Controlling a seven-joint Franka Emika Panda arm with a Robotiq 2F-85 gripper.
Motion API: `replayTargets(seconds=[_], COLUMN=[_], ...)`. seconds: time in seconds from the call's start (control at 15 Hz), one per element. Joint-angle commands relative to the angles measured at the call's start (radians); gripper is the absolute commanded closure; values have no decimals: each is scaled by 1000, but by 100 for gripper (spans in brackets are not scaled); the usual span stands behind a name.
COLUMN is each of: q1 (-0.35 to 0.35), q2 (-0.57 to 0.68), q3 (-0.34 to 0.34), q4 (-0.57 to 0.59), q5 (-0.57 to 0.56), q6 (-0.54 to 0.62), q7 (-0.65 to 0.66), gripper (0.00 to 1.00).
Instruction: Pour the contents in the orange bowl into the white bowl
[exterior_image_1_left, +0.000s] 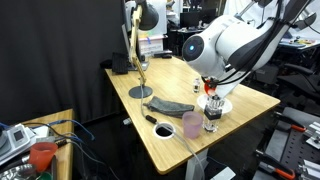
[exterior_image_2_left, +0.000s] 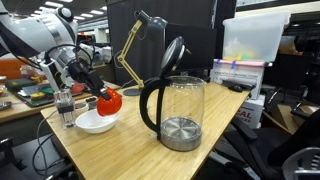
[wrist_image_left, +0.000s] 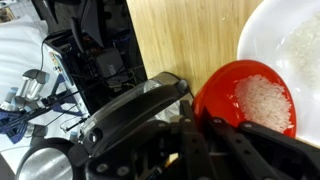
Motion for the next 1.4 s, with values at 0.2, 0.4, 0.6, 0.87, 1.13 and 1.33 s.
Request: replayTargets(seconds=[0.2, 0.4, 0.6, 0.87, 1.13, 1.33], q1=[-67, -99, -124, -158, -209, -261], q2=[-36, -80, -138, -212, -300, -354], q3=[-35, -54, -82, -136, -202, -259], q4=[-13, -36, -62, -113, -189, -253], q5=[102, 235, 390, 613, 819, 936], q6=[188, 277, 340, 403, 444, 454], q7=[-70, -151, -255, -427, -614, -751], gripper=[98, 98, 98, 98, 98, 98])
